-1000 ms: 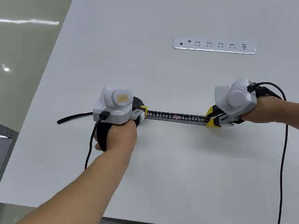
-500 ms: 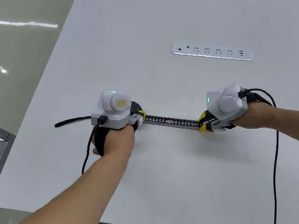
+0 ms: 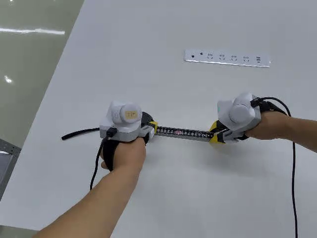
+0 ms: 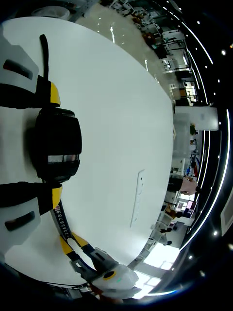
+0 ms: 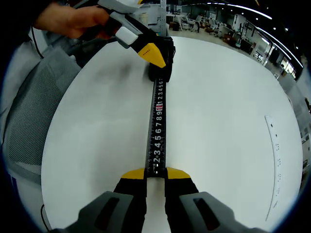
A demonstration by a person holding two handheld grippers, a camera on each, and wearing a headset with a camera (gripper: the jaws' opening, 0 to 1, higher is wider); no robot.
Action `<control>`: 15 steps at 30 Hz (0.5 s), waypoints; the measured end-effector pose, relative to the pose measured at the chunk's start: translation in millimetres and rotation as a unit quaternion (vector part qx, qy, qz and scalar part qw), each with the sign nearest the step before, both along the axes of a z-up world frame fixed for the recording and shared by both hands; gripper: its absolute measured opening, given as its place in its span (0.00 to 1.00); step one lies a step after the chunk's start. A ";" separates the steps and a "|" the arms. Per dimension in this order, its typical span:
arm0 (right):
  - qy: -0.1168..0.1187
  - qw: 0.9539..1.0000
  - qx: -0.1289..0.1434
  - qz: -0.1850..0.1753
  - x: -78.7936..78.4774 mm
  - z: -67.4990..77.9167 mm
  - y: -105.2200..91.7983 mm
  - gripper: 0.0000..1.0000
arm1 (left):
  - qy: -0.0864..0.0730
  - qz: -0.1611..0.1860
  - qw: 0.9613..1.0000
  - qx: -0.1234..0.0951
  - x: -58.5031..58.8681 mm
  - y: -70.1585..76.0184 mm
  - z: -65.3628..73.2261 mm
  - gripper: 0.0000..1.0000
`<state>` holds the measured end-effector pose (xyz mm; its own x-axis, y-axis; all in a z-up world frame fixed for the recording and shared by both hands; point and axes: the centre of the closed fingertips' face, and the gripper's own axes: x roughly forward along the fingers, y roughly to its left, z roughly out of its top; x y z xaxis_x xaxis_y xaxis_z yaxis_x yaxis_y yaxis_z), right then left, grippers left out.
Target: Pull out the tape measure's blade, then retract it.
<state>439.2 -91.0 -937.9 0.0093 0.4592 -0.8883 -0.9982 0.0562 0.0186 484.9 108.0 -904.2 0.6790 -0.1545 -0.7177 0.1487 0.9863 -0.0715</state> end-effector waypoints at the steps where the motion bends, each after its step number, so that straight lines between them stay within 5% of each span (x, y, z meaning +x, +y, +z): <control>1: 0.000 1.000 0.001 0.001 -0.1 0.0 1.6 0.12 | 0.000 0.000 1.000 0.000 0.0 -0.1 -0.1 0.57; 15: -0.003 1.000 0.004 0.008 2.6 -3.4 12.8 0.12 | 0.001 0.000 1.000 -0.001 -0.9 -0.7 0.1 0.57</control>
<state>441.8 -78.2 -941.3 0.0075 0.4662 -0.8847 -0.9991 0.0410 0.0132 484.0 107.3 -904.1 0.6778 -0.1561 -0.7185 0.1479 0.9862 -0.0748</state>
